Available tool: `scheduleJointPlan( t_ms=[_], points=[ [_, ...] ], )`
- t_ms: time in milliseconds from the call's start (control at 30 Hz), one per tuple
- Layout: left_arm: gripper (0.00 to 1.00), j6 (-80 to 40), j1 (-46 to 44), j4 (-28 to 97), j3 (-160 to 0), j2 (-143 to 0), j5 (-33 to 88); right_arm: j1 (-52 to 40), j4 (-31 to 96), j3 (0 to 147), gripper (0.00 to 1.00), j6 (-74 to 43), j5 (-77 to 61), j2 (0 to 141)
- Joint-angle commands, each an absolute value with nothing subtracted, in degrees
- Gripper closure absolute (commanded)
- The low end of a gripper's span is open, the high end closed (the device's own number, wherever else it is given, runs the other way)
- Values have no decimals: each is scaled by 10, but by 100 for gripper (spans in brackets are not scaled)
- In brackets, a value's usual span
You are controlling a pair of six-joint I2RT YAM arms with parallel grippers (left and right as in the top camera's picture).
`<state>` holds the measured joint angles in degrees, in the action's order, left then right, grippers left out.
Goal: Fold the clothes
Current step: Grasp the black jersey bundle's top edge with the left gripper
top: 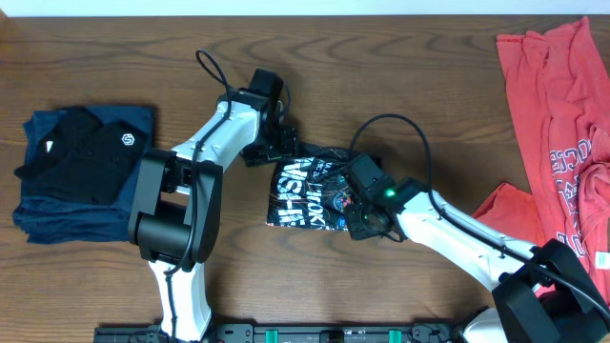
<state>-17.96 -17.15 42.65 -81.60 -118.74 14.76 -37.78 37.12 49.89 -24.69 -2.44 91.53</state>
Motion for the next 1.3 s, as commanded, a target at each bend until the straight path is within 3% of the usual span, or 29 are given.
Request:
scheduleJointPlan(
  t_ms=[0, 233, 433, 733, 867, 1000, 1133, 1267],
  points=[
    [28, -176, -171, 486, -808, -1211, 142, -351, 329, 474, 88, -212, 15, 925],
    [28, -183, -171, 672, -808, -1211, 130, -292, 197, 463, 91, -146, 15, 963],
    [28, -183, -171, 743, -808, -1209, 121, -263, 72, 465, 91, -70, 15, 975],
    [28, -239, -168, 728, -809, -1132, 44, -262, 121, 498, 86, -42, 13, 948],
    [25, -238, -153, 673, -809, -1071, 37, -261, 157, 503, 73, -42, 23, 885],
    [2, -198, -144, 583, -809, -1031, 50, -261, 182, 503, 54, -42, 62, 807],
    [2, -37, -144, 502, -809, -1036, 209, -261, 207, 503, 46, -42, 77, 747],
    [2, -32, -144, 459, -809, -1071, 245, -258, 245, 503, 39, -51, 92, 697]
  ],
)
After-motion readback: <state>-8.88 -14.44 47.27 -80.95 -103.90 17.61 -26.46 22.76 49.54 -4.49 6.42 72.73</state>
